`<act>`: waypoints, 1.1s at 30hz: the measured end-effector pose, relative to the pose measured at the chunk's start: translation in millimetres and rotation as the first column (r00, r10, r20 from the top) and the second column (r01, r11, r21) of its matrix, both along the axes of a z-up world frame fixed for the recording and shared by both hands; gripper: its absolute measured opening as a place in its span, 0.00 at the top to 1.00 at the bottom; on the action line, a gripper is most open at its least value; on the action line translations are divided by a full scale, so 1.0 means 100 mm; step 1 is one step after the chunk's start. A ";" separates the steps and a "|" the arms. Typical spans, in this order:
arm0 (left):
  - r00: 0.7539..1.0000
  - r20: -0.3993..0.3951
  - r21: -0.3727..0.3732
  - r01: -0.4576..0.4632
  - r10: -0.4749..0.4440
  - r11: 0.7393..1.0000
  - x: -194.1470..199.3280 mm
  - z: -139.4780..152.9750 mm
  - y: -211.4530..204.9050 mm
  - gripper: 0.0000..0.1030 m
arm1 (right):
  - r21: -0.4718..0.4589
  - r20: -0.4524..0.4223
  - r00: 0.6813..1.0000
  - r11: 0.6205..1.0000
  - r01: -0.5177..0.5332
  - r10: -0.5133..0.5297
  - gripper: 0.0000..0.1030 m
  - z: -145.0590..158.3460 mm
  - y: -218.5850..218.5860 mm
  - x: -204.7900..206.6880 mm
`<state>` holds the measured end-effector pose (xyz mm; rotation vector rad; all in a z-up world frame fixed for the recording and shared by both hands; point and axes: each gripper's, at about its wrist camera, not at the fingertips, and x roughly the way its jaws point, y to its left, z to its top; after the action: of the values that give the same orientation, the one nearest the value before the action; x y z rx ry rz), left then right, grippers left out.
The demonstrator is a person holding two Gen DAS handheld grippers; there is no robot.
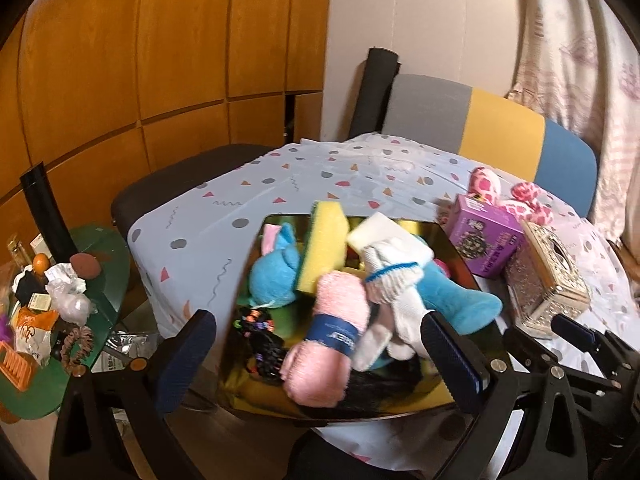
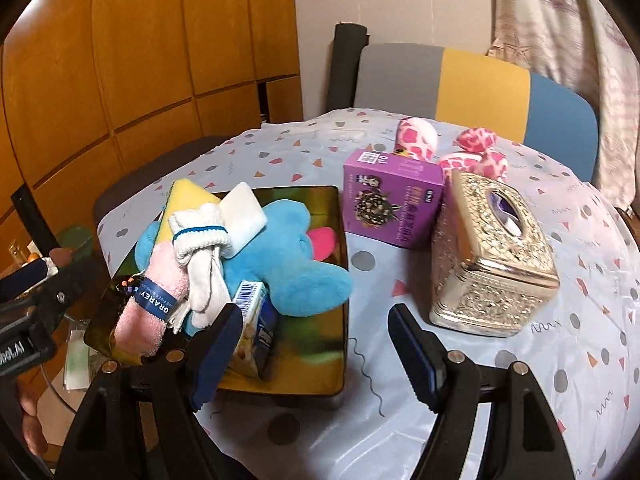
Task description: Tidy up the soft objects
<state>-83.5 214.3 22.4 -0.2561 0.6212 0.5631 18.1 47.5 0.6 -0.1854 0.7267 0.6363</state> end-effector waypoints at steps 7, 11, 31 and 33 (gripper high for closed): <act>1.000 -0.011 0.015 0.024 -0.024 1.000 0.02 -0.01 -0.13 0.00 | 0.011 0.012 1.000 1.000 0.001 -0.001 0.26 0.03 -0.01 -0.03; 1.000 -0.013 0.014 0.022 -0.022 1.000 0.03 -0.01 -0.13 0.00 | 0.012 0.011 1.000 1.000 0.003 -0.003 0.26 0.03 -0.01 -0.03; 1.000 -0.020 0.010 0.017 -0.017 1.000 0.02 -0.03 -0.10 0.00 | 0.022 0.016 1.000 1.000 0.008 -0.008 0.26 0.07 -0.02 -0.04; 1.000 -0.021 0.009 0.017 -0.017 1.000 0.02 -0.03 -0.10 0.00 | 0.023 0.016 1.000 1.000 0.008 -0.009 0.26 0.07 -0.03 -0.04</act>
<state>-81.2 204.3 19.6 -0.2361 0.6400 0.5528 14.0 44.7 7.7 -0.1661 0.7041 0.6342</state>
